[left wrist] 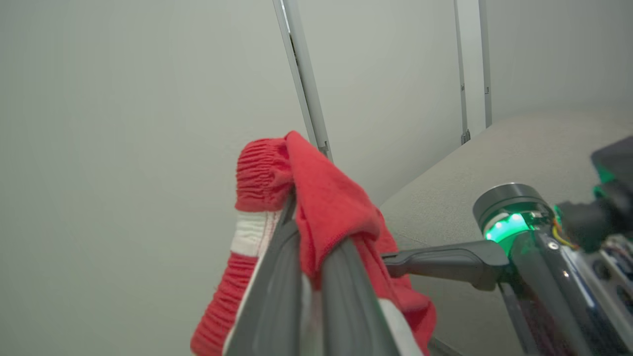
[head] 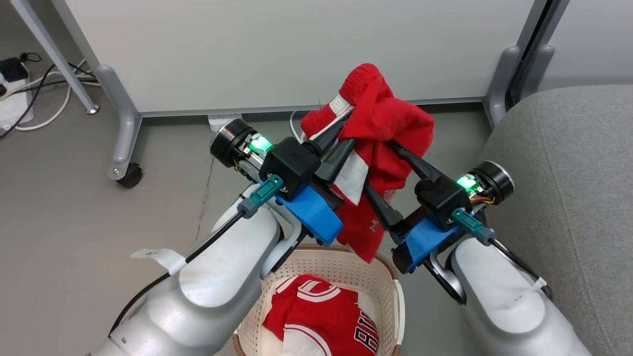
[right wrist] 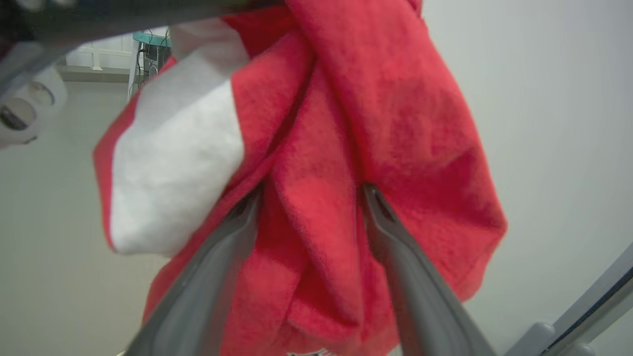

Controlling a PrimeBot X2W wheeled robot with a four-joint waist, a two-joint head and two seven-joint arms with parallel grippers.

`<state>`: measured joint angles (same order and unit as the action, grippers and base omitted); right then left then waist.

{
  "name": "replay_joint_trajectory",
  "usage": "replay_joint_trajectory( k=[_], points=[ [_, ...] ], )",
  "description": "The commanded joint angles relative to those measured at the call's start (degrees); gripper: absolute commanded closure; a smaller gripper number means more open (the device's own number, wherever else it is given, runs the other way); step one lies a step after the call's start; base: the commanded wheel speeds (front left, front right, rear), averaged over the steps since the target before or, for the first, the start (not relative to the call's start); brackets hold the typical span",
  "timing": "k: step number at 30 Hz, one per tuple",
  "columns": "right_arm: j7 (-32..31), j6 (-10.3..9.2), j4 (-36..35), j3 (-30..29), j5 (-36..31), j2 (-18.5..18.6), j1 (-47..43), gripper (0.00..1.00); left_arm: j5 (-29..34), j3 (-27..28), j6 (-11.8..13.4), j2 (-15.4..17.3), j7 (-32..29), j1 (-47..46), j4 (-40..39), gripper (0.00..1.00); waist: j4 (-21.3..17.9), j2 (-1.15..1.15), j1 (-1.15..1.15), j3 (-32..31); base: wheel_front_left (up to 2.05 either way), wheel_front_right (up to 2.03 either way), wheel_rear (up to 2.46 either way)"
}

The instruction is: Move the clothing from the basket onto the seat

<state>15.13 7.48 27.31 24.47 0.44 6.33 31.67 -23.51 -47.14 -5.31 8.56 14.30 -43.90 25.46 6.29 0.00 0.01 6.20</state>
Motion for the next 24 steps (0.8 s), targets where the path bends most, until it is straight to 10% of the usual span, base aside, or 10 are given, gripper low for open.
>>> replay_joint_trajectory(
  k=[1,3,4,5,6,24],
  points=[
    [0.0,0.03,1.0,0.3,-0.1,-0.5,1.4,0.0,0.3,-0.2,-0.2,-0.4,0.4,-0.8,-0.2,1.0,0.2,0.0,-0.01,0.2,0.0,0.0,0.0],
    [0.0,0.03,3.2,0.7,0.1,-1.3,3.2,0.0,0.0,-0.6,-0.3,-0.9,0.5,-1.2,-0.4,1.0,0.6,0.0,-0.01,0.2,0.0,0.0,0.0],
    [0.0,0.03,3.8,0.6,0.3,-1.6,3.6,0.52,-0.1,-0.7,-0.4,-1.0,0.4,-1.2,-0.3,1.0,0.7,0.0,-0.01,0.1,0.0,0.0,0.0],
    [0.0,0.03,3.8,0.6,0.3,-1.6,3.6,0.52,-0.1,-0.7,-0.4,-1.0,0.4,-1.2,-0.3,1.0,0.7,0.0,-0.01,0.1,0.0,0.0,0.0],
    [0.0,0.03,4.7,0.6,0.6,-2.0,4.1,1.0,-0.2,-0.9,-0.5,-1.1,0.5,-1.1,-0.1,1.0,0.8,0.0,-0.01,0.0,0.0,0.0,0.0],
    [0.0,0.03,4.1,1.0,2.1,-2.6,3.0,1.0,-0.5,-0.9,-0.3,-0.7,0.9,-0.8,0.9,1.0,0.5,0.0,-0.01,-0.6,0.0,0.0,0.0]
  ],
)
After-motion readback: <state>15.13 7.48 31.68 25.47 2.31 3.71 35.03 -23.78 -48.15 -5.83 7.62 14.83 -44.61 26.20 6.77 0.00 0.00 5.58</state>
